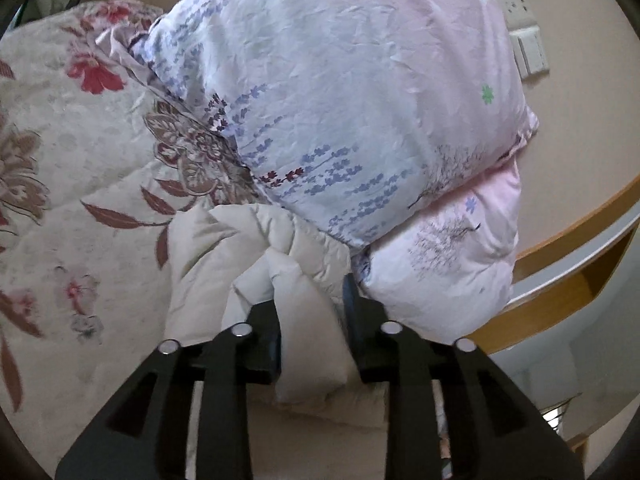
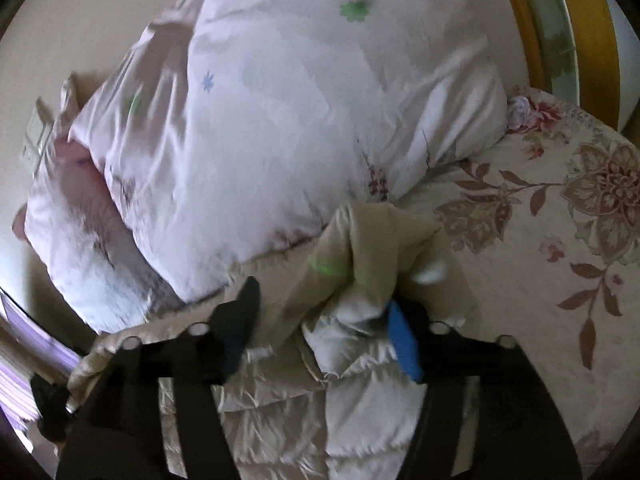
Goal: Fold large clothes
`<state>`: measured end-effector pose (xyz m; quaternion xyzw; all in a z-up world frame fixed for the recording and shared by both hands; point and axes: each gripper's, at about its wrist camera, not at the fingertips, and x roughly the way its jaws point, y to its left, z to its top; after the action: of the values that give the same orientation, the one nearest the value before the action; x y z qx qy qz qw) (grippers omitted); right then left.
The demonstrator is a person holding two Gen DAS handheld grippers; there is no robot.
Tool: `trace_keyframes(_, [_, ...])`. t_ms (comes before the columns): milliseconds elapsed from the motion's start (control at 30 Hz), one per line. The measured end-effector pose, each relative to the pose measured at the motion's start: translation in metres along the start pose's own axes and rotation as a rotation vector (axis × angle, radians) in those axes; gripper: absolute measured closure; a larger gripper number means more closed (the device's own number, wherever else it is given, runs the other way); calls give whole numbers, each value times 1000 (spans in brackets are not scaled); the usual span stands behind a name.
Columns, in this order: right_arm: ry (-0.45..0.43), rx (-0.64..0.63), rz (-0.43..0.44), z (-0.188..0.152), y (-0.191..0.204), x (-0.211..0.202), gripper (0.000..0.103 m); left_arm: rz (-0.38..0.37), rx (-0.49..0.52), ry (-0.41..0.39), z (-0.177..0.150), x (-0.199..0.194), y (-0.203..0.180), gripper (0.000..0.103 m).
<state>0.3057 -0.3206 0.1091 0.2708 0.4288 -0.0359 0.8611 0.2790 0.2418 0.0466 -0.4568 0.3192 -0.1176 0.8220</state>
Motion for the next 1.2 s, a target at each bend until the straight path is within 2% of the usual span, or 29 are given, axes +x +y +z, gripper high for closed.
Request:
trace_keyframes(67, [-9,7,3,5,0,2,33,-12,-26,-5,3,2,2,58])
trace_keyframes(200, [-62,12,-25,11,-5,-8,33,-18,-42,-51,7,-5,1,49])
trace_keyframes(300, [-95,-50,-88,14,-7,-22,33,18,31,-104,4,-19,-12,47])
trace_keyframes(433, [-69,-78,-166,20,-18,-21,34,97,206,-143,-10,-26,-41,40])
trace_keyframes(567, [34,-32,-160,25,-32,-3,44,160,305,-95,-21,-9,-55,39])
trace_keyframes(633, [107,-59,-182,24,-30,14,55,200,317,-51,-23,7,-56,39])
trace_keyframes(700, [135,-78,-172,21,-26,23,85,236,317,-21,-25,21,-55,39])
trace_keyframes(800, [65,-104,-188,21,-16,22,91,292,319,-31,-24,34,-52,39])
trace_keyframes(900, [39,-102,-226,23,-13,25,92,328,283,-49,-20,41,-45,39])
trace_keyframes(1200, [102,-91,-414,11,-23,56,93,430,229,-48,-10,57,-32,39])
